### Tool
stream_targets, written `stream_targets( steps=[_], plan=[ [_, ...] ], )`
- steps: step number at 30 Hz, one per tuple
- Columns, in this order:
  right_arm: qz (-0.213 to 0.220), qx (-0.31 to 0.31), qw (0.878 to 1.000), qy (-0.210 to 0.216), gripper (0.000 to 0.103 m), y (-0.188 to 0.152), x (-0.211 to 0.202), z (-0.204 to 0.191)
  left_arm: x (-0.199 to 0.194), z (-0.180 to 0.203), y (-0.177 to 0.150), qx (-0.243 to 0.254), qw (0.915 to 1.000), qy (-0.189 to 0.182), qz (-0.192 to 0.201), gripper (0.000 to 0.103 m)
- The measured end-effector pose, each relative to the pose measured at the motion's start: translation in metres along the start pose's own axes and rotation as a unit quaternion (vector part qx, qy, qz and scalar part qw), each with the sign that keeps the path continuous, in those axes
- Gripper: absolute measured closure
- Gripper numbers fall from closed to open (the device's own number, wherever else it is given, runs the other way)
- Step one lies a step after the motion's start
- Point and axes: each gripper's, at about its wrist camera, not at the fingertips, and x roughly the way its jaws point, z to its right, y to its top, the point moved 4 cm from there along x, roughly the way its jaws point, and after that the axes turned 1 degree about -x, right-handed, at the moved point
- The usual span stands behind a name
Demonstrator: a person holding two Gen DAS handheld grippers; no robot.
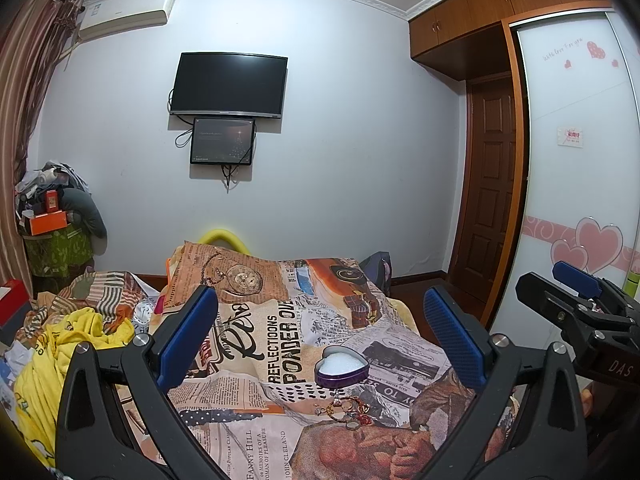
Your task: Organize jewelry
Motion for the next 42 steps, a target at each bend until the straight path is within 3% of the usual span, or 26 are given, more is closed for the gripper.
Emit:
stream_targets(
  steps=[20, 30, 37, 42],
  plan=[
    [-0.005, 0.0, 1.0, -0.001, 0.003, -0.001, 0.003, 0.001, -0.001, 0.004, 0.0, 0.004, 1.0, -0.004, -0.006, 0.0],
    [-0.022, -0.001, 1.0, -0.005, 0.003, -0.006, 0.015, 0.005, 0.019, 0.003, -0.006, 0.008, 0.9997, -0.001, -0.025, 0.0],
    [-0.061, 0.001, 0.998, -0.019, 0.003, -0.024, 0.038, 0.018, 0.055, -0.007, -0.024, 0.014, 0.9974, 0.015, -0.069, 0.0],
    [-0.122, -0.001, 0.992, -0.021, 0.003, -0.05, 0.062, 0.025, 0.089, -0.017, -0.047, 0.028, 0.9917, 0.023, -0.124, 0.0]
  ],
)
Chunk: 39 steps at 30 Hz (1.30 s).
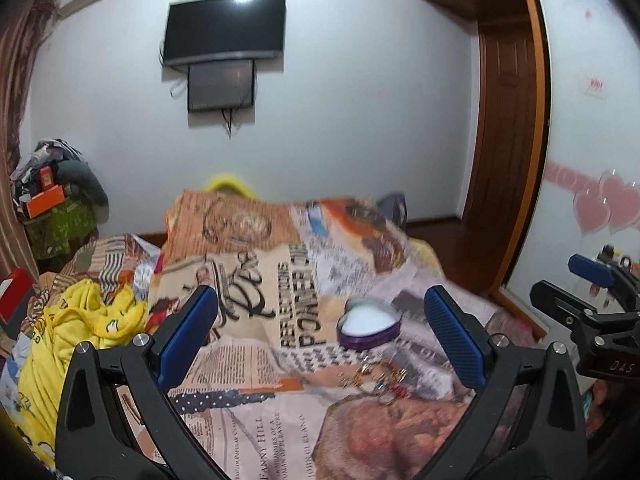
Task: Organize jewelry
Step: 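Move both tools down toward the jewelry pile beside the purple heart tin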
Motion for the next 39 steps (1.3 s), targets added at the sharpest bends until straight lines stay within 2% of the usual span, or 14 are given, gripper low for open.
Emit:
stream_targets(
  steps=[10, 17, 19, 21, 27, 29, 33, 37, 39],
  plan=[
    [-0.104, -0.017, 0.994, 0.014, 0.003, -0.04, 0.05, -0.001, 0.065, -0.003, -0.041, 0.037, 0.9948, 0.001, -0.094, 0.001],
    [-0.16, -0.027, 0.986, 0.039, 0.005, -0.073, 0.085, -0.007, 0.098, -0.004, -0.068, 0.035, 0.9855, -0.025, -0.164, 0.022],
    [-0.172, -0.028, 0.984, 0.047, 0.012, -0.08, 0.092, -0.007, 0.108, -0.003, -0.078, 0.032, 0.9817, -0.032, -0.185, 0.029],
    [-0.19, -0.027, 0.98, 0.058, 0.026, -0.089, 0.1, -0.006, 0.115, -0.001, -0.086, 0.038, 0.9785, -0.033, -0.2, 0.034],
    [-0.235, -0.027, 0.967, 0.096, 0.058, -0.111, 0.119, -0.012, 0.129, 0.002, -0.104, 0.031, 0.971, -0.046, -0.233, 0.041],
    [-0.243, -0.031, 0.964, 0.106, 0.064, -0.115, 0.124, -0.016, 0.132, 0.002, -0.108, 0.027, 0.9689, -0.053, -0.24, 0.042],
    [-0.249, -0.038, 0.961, 0.118, 0.069, -0.12, 0.127, -0.022, 0.134, 0.005, -0.116, 0.026, 0.9649, -0.065, -0.253, 0.045],
    [-0.249, -0.05, 0.958, 0.13, 0.07, -0.12, 0.129, -0.028, 0.134, 0.01, -0.121, 0.023, 0.9632, -0.074, -0.257, 0.045],
    [-0.248, -0.061, 0.958, 0.131, 0.075, -0.12, 0.134, -0.033, 0.133, 0.014, -0.122, 0.022, 0.962, -0.084, -0.259, 0.046]
  ],
)
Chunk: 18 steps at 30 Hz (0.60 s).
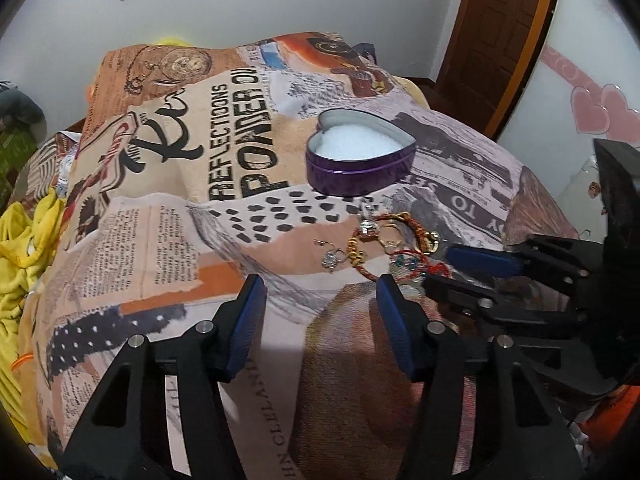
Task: Organize jewelry
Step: 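Move both tools down toward the jewelry pile beside the purple heart tin, then grasp a silver ring with the left tool while the right tool grasps a red beaded bracelet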
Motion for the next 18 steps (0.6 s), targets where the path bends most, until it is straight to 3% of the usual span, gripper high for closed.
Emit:
stream_targets(
  steps=[5, 10, 18],
  plan=[
    [-0.001, -0.012, 1.0, 0.009, 0.094, 0.003, 0.007, -0.004, 0.002, 0.011, -0.003, 0.01, 0.9997, -0.021, -0.008, 0.047],
    [0.011, -0.004, 1.0, 0.013, 0.096, 0.003, 0.0, -0.003, 0.007, 0.02, -0.007, 0.005, 0.9985, -0.049, -0.023, 0.048],
    [0.036, 0.007, 0.999, 0.0, 0.096, 0.01, -0.018, 0.004, 0.019, 0.033, -0.01, 0.004, 0.9969, -0.069, -0.036, 0.066]
  ],
)
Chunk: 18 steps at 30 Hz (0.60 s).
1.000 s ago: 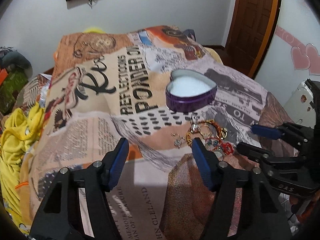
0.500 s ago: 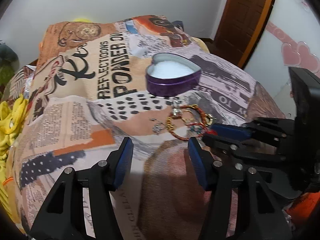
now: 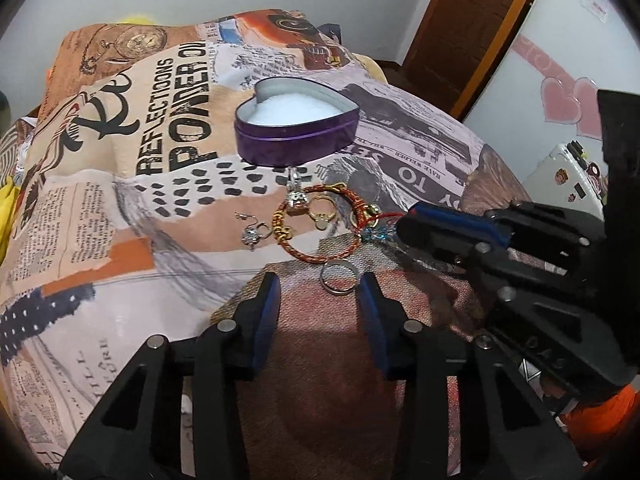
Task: Organize jewelry
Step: 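Grasp a silver ring with the left tool while the right tool grasps a red beaded bracelet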
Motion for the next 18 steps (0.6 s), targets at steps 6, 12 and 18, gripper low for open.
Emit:
stream_targets(
  steps=[6, 12, 18],
  plan=[
    [0.008, 0.007, 1.0, -0.006, 0.096, 0.002, -0.007, 0.004, 0.006, 0.001, 0.003, -0.006, 1.0, -0.008, -0.002, 0.078],
    [0.014, 0.012, 1.0, -0.008, 0.096, 0.003, -0.011, 0.005, 0.008, 0.002, 0.004, -0.001, 1.0, -0.005, -0.001, 0.083],
    [0.027, 0.009, 0.999, -0.015, 0.096, 0.009, -0.018, 0.004, 0.0, 0.001, 0.005, 0.003, 1.0, 0.006, 0.007, 0.083]
  ],
)
